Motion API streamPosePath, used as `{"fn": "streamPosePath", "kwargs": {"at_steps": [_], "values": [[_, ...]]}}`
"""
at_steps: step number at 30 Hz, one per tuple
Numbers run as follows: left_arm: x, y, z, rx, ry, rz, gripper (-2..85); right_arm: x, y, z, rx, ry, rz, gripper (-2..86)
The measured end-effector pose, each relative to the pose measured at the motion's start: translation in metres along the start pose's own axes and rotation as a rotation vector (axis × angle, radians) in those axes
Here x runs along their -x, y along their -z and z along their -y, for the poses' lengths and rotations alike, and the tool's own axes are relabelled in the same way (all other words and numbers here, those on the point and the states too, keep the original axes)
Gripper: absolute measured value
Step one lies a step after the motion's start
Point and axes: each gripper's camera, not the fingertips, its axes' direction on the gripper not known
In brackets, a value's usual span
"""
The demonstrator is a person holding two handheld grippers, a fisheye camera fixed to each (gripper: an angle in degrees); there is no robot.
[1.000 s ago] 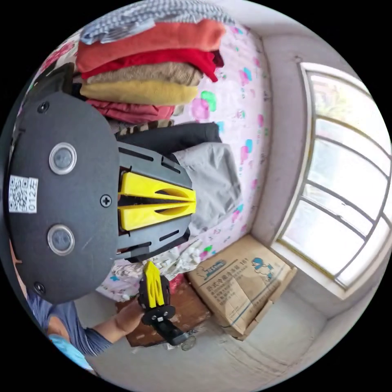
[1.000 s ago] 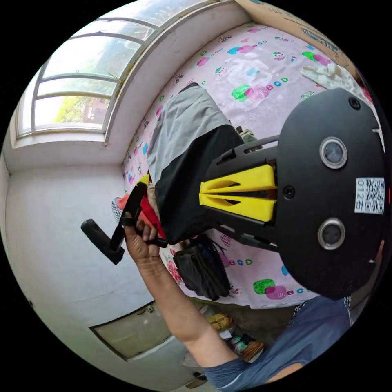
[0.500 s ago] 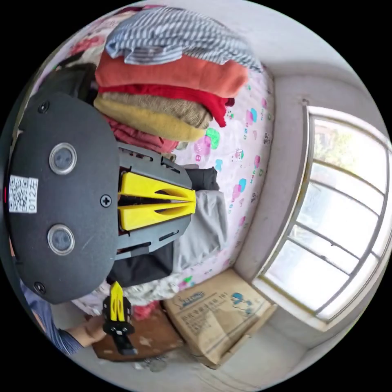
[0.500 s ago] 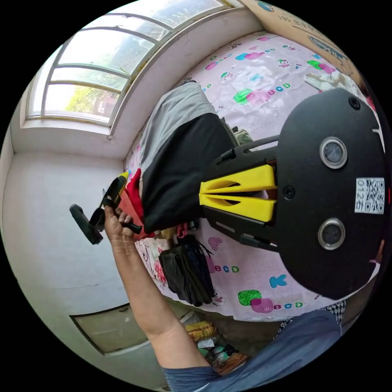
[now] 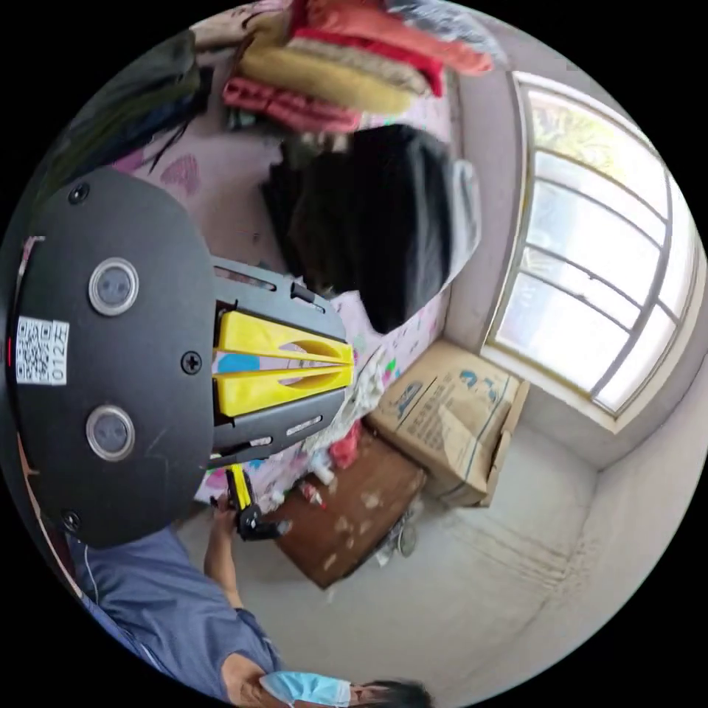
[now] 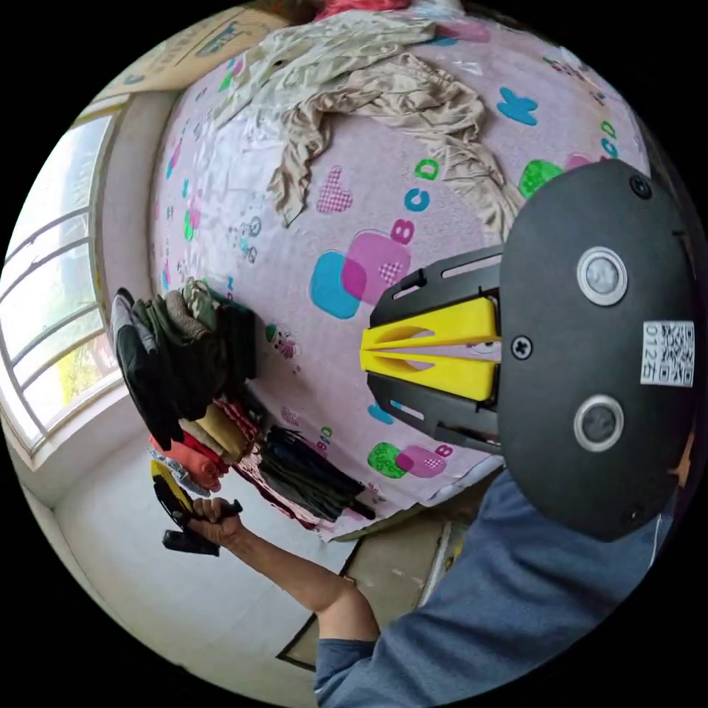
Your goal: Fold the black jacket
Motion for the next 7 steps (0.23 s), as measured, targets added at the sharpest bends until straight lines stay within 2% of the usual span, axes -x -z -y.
{"fn": "streamPosePath", "kwargs": {"at_steps": [3, 5, 7], "values": [[-0.021, -0.088, -0.088, 0.136, 0.092, -0.212, 0.4, -0.051, 0.048, -0.068, 0.004, -0.162, -0.167, -0.1], [-0.054, -0.180, -0.165, 0.319, 0.181, -0.381, 0.5, -0.098, 0.088, -0.106, -0.007, -0.268, -0.258, -0.1], [-0.091, -0.244, -0.216, 0.473, 0.178, -0.425, 0.4, -0.131, 0.120, -0.124, -0.030, -0.320, -0.319, -0.1]]}}
